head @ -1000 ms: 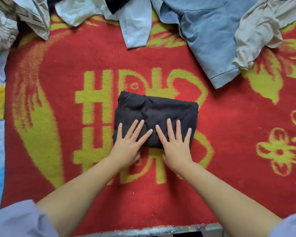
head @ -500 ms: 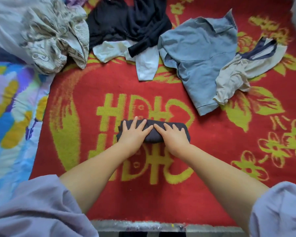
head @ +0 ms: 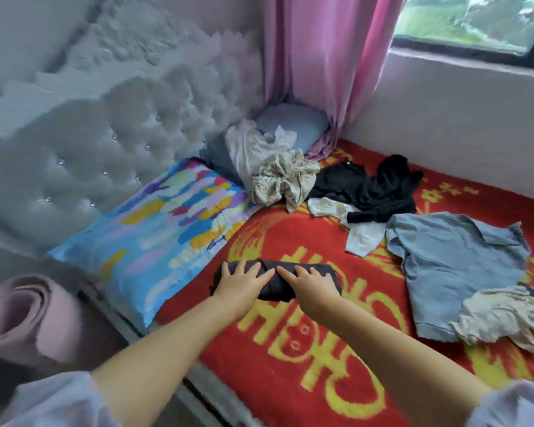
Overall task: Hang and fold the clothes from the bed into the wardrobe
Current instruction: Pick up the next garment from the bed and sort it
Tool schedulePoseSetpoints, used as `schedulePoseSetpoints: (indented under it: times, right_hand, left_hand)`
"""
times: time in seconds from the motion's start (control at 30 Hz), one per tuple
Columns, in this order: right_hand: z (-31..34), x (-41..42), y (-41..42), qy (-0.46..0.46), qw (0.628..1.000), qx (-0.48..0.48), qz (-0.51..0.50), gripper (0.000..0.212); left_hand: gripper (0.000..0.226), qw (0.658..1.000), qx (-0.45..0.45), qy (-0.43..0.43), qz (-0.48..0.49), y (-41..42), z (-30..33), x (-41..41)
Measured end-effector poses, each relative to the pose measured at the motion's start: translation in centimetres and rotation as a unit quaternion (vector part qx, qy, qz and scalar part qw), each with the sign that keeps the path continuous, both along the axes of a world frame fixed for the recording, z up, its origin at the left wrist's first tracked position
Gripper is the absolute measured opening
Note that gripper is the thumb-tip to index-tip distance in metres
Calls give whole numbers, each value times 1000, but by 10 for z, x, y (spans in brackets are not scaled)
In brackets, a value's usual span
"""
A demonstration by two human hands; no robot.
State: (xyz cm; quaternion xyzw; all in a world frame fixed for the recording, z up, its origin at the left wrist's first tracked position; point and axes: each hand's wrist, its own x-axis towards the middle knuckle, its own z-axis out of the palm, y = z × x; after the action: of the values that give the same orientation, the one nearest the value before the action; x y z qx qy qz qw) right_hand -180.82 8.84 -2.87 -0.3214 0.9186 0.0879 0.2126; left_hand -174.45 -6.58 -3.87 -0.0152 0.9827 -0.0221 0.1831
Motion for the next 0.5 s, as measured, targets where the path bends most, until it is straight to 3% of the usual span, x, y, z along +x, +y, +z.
schedulePoseSetpoints:
  times: [0.2,0.5]
  right_hand:
    - [43,101,-88,32,980,-31,192,82]
    - [66,317,-216,19,898,-57,436,80]
  left_hand:
    - [84,983,-19,16,183,-54,49,151]
    - [76,911,-62,21,408,-115,74,415]
